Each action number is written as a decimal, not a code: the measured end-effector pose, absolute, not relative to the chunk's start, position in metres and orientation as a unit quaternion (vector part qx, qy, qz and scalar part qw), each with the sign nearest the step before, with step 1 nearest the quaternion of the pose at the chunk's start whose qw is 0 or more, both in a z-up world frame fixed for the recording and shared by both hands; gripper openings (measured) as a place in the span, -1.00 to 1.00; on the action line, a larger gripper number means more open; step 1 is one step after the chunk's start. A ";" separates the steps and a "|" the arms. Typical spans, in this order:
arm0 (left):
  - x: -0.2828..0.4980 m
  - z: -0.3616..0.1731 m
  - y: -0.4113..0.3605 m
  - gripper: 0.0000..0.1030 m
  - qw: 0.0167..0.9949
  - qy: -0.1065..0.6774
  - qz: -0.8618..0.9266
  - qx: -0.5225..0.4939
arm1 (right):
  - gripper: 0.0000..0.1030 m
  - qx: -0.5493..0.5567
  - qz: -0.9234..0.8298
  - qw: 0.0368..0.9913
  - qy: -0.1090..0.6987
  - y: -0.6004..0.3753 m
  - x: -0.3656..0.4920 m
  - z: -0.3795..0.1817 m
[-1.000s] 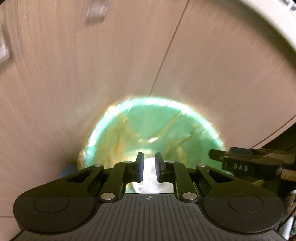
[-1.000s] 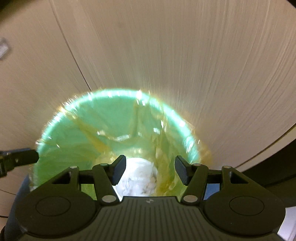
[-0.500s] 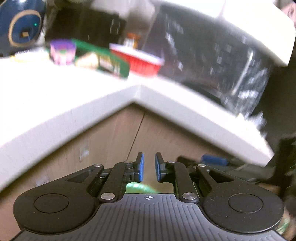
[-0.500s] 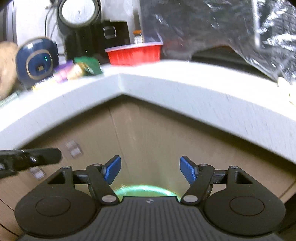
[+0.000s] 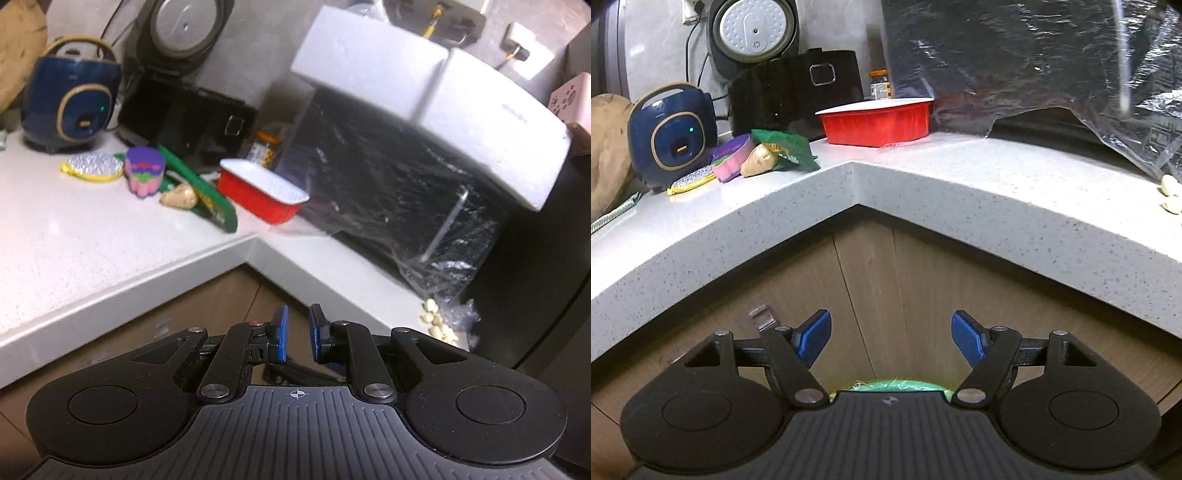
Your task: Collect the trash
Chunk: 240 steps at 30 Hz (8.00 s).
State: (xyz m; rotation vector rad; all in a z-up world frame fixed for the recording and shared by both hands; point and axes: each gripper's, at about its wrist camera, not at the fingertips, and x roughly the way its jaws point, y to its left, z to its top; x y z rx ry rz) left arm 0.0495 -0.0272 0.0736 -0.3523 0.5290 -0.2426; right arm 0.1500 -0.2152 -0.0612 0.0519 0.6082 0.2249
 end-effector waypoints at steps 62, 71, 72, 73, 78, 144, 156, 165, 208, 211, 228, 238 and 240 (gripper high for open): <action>0.275 0.069 0.180 -0.71 0.925 0.302 -0.052 -0.226 | 0.68 -0.035 0.258 0.923 0.284 -0.060 0.349 0.050; 0.229 0.050 0.211 -0.71 0.900 0.359 -0.066 -0.238 | 0.68 -0.042 0.203 0.937 0.282 -0.056 0.408 0.058; 0.226 0.047 0.213 -0.71 0.897 0.363 -0.068 -0.243 | 0.68 -0.049 0.188 0.940 0.281 -0.064 0.411 0.059; 0.225 0.045 0.213 -0.71 0.896 0.364 -0.070 -0.245 | 0.68 -0.060 0.178 0.940 0.286 -0.071 0.415 0.057; 0.222 0.043 0.210 -0.71 0.894 0.360 -0.082 -0.253 | -0.05 -0.034 0.174 0.910 0.376 -0.099 0.426 0.033; 0.214 0.052 0.097 -0.70 0.944 0.282 -0.019 -0.170 | 0.21 0.161 0.245 0.919 0.263 -0.189 0.225 0.000; 0.201 0.058 0.123 -0.69 0.938 0.290 0.027 -0.188 | 0.28 0.186 0.241 0.910 0.283 -0.203 0.225 -0.024; 0.215 0.048 0.115 -0.58 0.934 0.308 0.040 -0.180 | 0.32 0.179 0.239 0.909 0.290 -0.207 0.221 -0.034; 0.092 0.029 0.227 -0.66 0.951 0.198 0.099 -0.214 | 0.50 0.050 0.295 0.881 0.366 -0.033 0.310 0.060; 0.091 0.027 0.233 -0.63 0.948 0.197 0.087 -0.235 | 0.50 0.059 0.289 0.851 0.434 -0.005 0.343 0.049; 0.089 0.023 0.236 -0.63 0.946 0.194 0.072 -0.248 | -0.59 0.018 0.204 0.904 0.375 -0.051 0.391 0.076; 0.089 0.023 0.236 -0.62 0.946 0.194 0.072 -0.250 | 0.08 -0.050 0.155 0.925 0.344 -0.078 0.391 0.054; 0.089 0.023 0.236 -0.62 0.946 0.194 0.072 -0.250 | 0.13 -0.033 0.184 0.917 0.352 -0.084 0.378 0.056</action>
